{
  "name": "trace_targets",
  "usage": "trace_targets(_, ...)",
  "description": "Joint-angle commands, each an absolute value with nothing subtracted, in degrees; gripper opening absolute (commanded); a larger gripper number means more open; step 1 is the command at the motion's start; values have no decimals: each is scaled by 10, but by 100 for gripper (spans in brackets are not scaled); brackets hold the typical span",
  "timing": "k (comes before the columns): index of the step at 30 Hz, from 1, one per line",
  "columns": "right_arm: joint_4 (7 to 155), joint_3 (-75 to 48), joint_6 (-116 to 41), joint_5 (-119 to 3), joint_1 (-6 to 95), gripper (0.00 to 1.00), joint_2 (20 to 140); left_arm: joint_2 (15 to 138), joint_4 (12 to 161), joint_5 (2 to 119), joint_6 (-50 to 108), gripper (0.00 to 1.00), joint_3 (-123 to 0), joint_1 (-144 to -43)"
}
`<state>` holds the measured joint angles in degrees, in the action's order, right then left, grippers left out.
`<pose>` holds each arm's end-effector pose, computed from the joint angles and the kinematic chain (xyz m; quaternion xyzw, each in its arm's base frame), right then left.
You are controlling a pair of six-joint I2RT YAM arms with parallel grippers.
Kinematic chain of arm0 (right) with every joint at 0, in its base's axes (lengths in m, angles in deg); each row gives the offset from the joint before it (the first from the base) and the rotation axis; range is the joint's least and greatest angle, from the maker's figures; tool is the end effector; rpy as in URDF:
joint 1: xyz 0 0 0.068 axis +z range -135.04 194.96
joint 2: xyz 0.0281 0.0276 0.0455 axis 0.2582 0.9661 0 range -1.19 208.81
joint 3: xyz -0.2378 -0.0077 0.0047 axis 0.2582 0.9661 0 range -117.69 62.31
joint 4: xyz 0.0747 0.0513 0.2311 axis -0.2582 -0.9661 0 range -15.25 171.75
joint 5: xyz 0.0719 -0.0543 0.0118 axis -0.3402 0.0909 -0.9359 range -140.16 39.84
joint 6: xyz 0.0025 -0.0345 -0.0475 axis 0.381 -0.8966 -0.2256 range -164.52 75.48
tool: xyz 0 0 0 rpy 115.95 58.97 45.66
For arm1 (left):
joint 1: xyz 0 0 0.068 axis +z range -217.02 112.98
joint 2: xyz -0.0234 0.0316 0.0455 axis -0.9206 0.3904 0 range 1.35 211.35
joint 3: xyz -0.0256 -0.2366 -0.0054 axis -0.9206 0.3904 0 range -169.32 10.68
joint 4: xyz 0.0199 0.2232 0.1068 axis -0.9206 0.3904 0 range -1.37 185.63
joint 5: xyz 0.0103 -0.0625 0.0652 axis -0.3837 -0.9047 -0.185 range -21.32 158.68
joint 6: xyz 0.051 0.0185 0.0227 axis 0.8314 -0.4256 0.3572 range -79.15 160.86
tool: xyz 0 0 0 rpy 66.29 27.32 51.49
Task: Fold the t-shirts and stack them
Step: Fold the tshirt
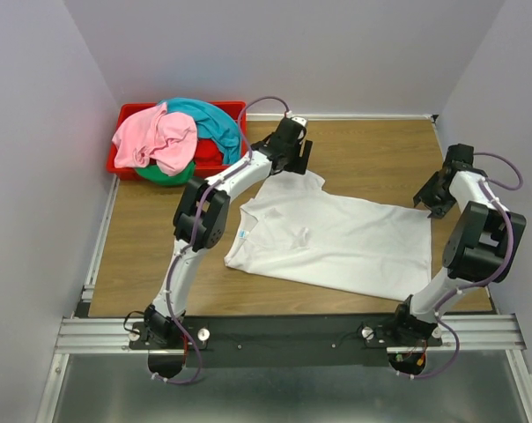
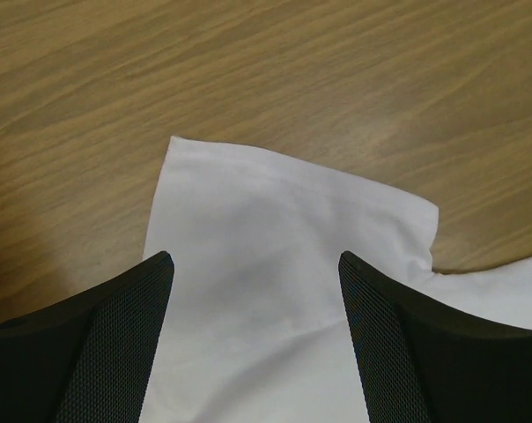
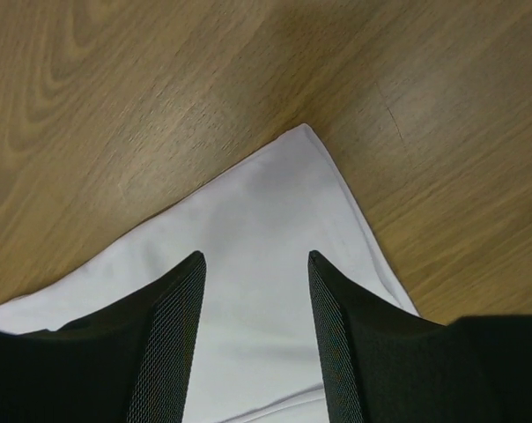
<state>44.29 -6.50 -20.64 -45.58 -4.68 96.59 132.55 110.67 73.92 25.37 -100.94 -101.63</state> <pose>0.3082 -0.1135 0.1732 0.3702 0.9054 -0.0315 0.2055 0.4093 -0.2778 0.1868 0.1329 0.9017 -0.1356 0.3885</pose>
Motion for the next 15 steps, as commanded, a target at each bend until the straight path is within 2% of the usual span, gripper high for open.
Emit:
trace_targets(1,475,-74,-214,-441,-58,57,988,1363,1132,776,266,84,-1074,-1010)
trace_targets(6,488,-62,-214,-448,-65,55,1006,1405,1143,806,248,84,-1127,-997)
trace_targets(15,507,-30,-213,-448,-77,55,1015,1450,1126,792,248,83,-1168,-985)
